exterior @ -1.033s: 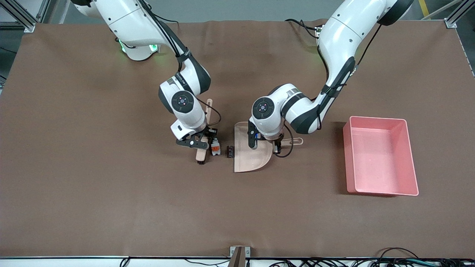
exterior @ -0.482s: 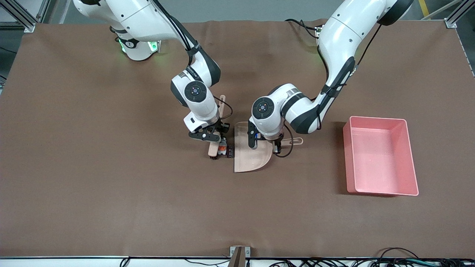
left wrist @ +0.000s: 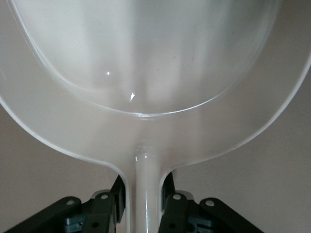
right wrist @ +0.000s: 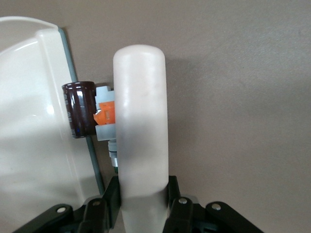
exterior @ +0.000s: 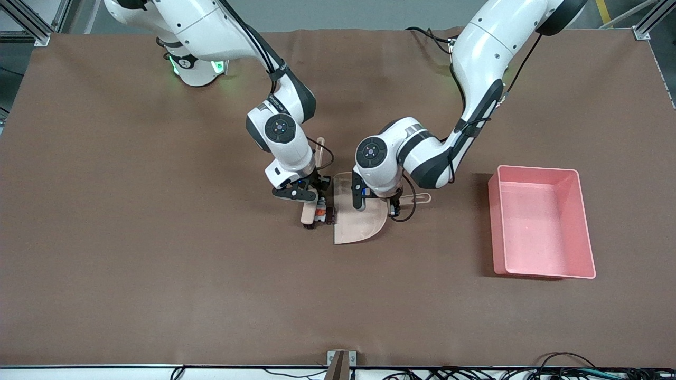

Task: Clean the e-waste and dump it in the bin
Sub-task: 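Sweep the switch and capacitor into the dustpan with the right gripper's brush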

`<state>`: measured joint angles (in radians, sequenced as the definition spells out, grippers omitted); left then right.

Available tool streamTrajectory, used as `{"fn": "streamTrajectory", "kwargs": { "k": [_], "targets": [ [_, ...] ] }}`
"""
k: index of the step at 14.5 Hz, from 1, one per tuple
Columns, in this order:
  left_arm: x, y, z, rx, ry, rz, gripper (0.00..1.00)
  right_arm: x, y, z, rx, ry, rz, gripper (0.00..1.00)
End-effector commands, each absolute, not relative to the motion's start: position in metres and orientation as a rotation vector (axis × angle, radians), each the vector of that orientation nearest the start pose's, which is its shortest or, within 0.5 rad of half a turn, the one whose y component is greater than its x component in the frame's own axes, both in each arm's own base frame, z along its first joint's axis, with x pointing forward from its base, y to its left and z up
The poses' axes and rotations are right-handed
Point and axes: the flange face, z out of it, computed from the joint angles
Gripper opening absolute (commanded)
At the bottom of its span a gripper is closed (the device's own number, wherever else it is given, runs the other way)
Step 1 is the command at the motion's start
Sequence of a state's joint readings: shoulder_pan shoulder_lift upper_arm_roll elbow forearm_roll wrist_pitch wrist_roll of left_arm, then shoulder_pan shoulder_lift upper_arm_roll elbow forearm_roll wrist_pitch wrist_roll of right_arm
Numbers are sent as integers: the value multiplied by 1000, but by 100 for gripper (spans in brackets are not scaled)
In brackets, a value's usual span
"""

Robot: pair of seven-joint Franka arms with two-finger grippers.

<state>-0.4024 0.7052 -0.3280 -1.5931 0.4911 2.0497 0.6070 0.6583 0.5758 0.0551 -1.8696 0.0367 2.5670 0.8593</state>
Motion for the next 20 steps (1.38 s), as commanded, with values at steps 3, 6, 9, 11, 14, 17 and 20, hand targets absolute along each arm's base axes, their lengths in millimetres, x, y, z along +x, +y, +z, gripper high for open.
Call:
{"fn": "streamTrajectory", "kwargs": {
  "k": [3, 6, 9, 11, 14, 17, 20],
  "targets": [
    [531, -410, 231, -2066, 2038, 275, 27, 489, 438, 209, -2974, 275, -81, 0],
    [531, -410, 231, -2068, 2036, 275, 27, 489, 441, 207, -2965, 254, -94, 0],
    [531, -410, 231, -2068, 2036, 275, 27, 487, 453, 208, -2954, 199, -96, 0],
    [531, -410, 232, -2067, 2037, 273, 27, 490, 457, 212, -2935, 164, -125, 0],
    [531, -410, 232, -2069, 2037, 274, 27, 487, 463, 210, -2925, 107, -142, 0],
    [531, -410, 231, -2068, 2036, 275, 27, 486, 470, 211, -2921, 42, -152, 0],
    [531, -410, 230, -2066, 2038, 278, 27, 484, 478, 213, -2915, -68, -167, 0]
  ]
}}
